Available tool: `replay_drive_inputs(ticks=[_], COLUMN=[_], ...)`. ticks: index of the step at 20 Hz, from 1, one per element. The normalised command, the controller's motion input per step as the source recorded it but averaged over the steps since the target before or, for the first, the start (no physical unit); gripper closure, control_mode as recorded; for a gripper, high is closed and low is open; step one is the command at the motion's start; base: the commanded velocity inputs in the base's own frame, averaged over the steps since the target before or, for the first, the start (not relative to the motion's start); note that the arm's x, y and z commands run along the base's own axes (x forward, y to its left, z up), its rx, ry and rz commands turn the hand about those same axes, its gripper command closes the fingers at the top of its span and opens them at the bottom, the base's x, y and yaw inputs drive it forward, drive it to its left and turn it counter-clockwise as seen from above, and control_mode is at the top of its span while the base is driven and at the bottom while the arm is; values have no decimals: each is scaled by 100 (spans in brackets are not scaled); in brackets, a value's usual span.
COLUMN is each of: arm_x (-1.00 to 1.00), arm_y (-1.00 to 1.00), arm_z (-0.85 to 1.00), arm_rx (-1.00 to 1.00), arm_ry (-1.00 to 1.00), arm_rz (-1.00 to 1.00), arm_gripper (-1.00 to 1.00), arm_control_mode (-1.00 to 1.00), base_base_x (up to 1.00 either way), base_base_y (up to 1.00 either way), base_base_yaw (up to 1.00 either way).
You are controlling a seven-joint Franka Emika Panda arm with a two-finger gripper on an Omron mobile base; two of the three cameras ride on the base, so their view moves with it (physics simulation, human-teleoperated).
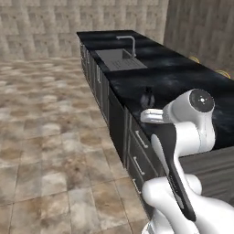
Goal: Move the pork loin and onion from the top shelf to the second highest shelf to make space. Then, place the pitcher from the counter on the cleared top shelf.
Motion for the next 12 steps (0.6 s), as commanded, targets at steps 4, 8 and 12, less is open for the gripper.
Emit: replay_drive_inputs(ticks=[4, 8, 12], arm_x=[0, 0, 0], arm_y=[0, 0, 0], arm_z=[0, 0, 0], arm_rx=[0, 0, 0], arm_ry=[0, 0, 0], arm_rz=[0, 0, 0], arm_gripper=[-100, -100, -100], arm_control_mode=[100, 100, 100], base_base_x=[54, 57, 43], base_base_y=[57, 49, 56], base_base_yaw=[-36, -36, -34])
